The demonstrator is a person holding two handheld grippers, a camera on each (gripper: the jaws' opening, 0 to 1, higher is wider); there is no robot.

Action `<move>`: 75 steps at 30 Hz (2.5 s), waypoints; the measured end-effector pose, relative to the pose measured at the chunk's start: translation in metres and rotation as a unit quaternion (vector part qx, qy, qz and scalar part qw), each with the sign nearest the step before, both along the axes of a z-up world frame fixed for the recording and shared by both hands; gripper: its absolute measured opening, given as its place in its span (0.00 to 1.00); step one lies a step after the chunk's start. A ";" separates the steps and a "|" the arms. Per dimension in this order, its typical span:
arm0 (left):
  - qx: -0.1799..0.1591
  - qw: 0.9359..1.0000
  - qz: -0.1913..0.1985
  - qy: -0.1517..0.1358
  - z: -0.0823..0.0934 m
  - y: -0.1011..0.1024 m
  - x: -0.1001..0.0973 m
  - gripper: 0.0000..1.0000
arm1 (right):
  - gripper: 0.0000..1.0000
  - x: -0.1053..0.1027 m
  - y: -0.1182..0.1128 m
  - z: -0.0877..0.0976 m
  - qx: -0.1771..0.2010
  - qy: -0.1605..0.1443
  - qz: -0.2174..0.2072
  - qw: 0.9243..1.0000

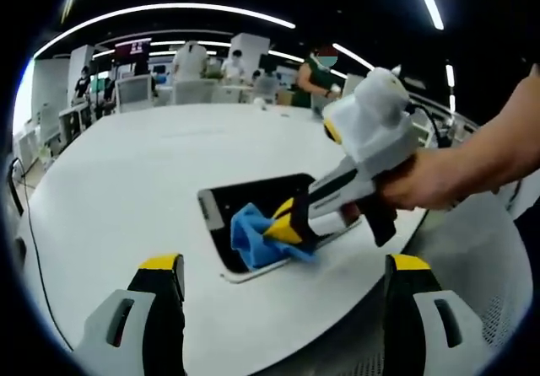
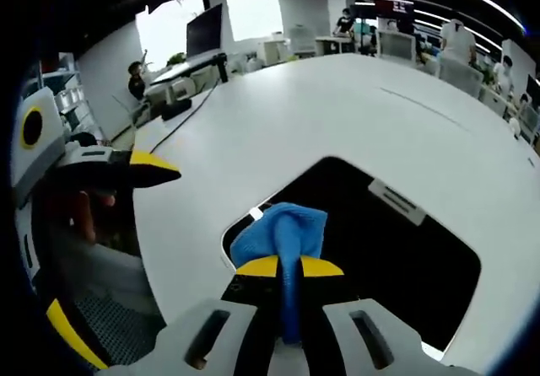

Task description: Wipe the mirror surface with the cleaning cloth until all visible marks leave the cleaned area.

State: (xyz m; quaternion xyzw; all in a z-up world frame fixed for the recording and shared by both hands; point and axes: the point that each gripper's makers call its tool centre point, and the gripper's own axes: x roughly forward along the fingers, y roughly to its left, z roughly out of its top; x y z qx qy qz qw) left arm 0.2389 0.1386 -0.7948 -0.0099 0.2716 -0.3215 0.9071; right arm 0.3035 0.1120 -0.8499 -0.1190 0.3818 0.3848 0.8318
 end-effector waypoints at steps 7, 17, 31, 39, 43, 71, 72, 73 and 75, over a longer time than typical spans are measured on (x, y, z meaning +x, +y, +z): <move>0.011 1.000 0.000 0.001 -0.002 0.001 0.000 0.99 | 0.02 0.000 0.013 0.000 0.006 0.001 0.009 1.000; 0.012 1.000 0.015 -0.005 -0.002 0.007 0.003 0.99 | 0.02 0.002 0.031 -0.001 0.001 0.001 0.023 1.000; 0.005 1.000 0.014 0.004 -0.003 0.005 0.002 0.99 | 0.02 0.003 0.035 -0.002 0.000 -0.001 0.029 1.000; -0.008 1.000 -0.001 0.027 -0.006 -0.002 -0.004 0.99 | 0.02 0.003 0.034 -0.002 0.000 0.004 0.016 1.000; -0.004 1.000 -0.002 0.018 -0.004 -0.002 -0.003 0.99 | 0.02 0.002 0.034 -0.002 -0.004 0.001 0.016 1.000; -0.015 0.999 0.001 0.037 -0.010 -0.002 -0.006 0.99 | 0.01 0.028 0.035 -0.002 -0.022 -0.017 0.013 1.000; -0.014 0.999 0.001 0.038 -0.010 -0.002 -0.006 0.99 | 0.01 0.030 0.035 -0.003 -0.023 -0.017 0.013 1.000; -0.013 0.999 0.000 0.038 -0.011 -0.002 -0.006 0.99 | 0.01 0.031 0.035 -0.002 -0.023 -0.017 0.012 1.000; -0.009 0.999 0.000 0.034 -0.010 -0.001 -0.006 0.99 | 0.01 0.034 0.035 -0.002 -0.023 -0.016 0.011 1.000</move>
